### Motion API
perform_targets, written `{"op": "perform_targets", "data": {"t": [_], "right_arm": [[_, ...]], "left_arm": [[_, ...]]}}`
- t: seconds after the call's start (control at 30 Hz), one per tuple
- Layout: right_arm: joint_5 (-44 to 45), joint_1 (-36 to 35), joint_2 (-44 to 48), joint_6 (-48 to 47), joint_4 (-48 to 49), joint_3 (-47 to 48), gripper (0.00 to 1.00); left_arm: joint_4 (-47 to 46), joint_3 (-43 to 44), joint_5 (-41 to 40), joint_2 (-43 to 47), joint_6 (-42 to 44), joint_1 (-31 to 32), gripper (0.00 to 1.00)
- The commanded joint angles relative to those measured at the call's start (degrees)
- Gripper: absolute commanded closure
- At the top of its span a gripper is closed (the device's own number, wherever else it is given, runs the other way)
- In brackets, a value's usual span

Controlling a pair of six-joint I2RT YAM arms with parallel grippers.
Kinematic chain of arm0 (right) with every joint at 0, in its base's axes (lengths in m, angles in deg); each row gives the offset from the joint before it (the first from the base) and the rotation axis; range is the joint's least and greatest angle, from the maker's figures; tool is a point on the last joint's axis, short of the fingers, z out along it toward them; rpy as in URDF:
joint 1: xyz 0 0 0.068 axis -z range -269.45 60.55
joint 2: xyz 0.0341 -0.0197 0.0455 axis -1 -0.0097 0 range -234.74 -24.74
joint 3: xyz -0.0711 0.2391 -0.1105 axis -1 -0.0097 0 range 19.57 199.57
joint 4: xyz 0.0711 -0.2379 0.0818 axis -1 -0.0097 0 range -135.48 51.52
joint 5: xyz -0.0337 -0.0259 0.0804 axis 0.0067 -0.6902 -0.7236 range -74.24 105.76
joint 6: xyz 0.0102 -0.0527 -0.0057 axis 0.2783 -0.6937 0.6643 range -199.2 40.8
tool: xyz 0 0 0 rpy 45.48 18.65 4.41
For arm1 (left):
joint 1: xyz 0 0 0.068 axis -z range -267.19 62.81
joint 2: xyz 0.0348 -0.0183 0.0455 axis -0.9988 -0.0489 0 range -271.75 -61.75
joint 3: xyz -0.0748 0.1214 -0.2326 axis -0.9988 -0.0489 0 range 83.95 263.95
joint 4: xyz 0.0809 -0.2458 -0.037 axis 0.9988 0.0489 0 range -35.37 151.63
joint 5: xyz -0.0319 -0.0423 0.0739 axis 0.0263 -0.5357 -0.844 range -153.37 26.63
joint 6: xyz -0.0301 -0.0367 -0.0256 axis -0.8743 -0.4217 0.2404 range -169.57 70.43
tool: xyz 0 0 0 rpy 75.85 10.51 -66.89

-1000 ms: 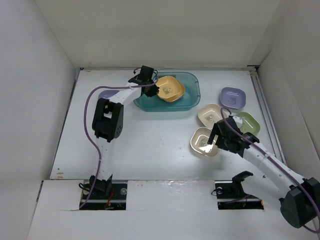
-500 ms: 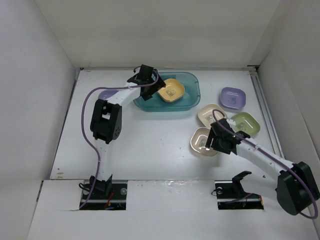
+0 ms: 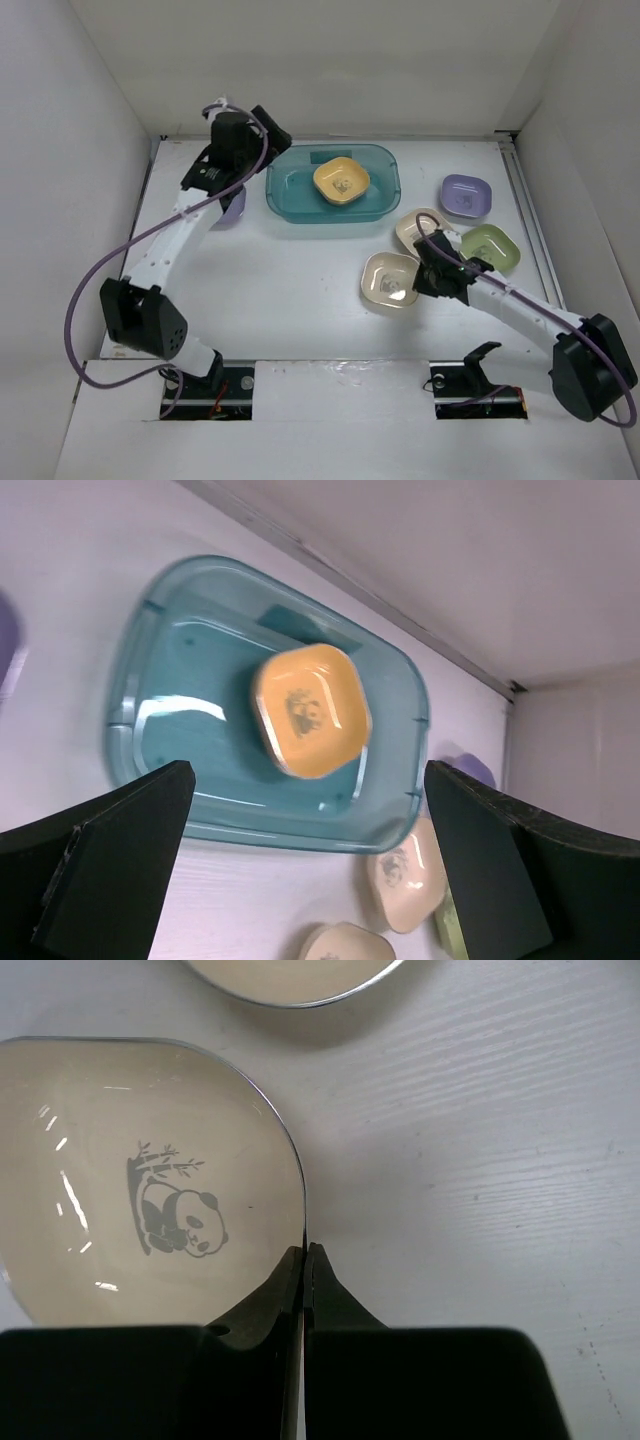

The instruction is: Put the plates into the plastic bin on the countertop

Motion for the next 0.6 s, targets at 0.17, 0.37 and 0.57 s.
{"op": "perform_targets", "data": {"t": [0.17, 0.37, 0.57], "right_arm": [[1.8, -9.1, 9.2, 0.4, -7.3, 17.0, 1.00], [2.4, -8.4, 2.8, -9.0, -8.3, 29.5, 1.00], [-3.1, -1.0, -16.4, -19.8, -0.6, 43.8, 1.00]], "left_arm": [[0.5, -15.7, -1.1, 7.6, 1.9, -12.5, 0.00], [0.5, -20.8, -6.3, 7.7, 0.0, -15.5, 0.00], [-0.3, -23.7, -4.9, 6.0, -2.2, -20.6, 0.00]]}}
